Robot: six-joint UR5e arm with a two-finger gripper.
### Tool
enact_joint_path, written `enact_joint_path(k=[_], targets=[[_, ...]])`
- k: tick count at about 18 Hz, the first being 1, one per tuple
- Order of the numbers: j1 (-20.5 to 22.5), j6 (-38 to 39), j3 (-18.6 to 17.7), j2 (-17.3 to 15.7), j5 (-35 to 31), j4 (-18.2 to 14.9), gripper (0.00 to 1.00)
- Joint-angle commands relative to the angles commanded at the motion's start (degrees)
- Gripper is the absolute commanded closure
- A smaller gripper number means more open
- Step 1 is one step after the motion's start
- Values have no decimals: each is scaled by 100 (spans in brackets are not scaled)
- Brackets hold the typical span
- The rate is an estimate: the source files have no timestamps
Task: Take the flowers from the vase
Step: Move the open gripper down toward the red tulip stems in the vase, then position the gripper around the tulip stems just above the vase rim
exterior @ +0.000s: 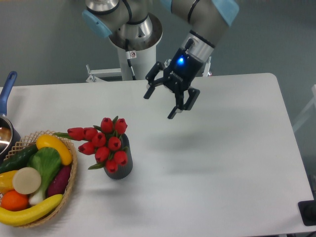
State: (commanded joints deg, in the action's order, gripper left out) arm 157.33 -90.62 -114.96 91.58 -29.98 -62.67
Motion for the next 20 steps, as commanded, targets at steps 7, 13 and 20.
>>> enact_joint_path(k=[7, 13, 20], targets=[[-255, 289, 88, 413, 379, 465, 0], [-537, 615, 185, 817, 326, 984, 0], [-774, 606, 132, 993, 282, 1134, 0]])
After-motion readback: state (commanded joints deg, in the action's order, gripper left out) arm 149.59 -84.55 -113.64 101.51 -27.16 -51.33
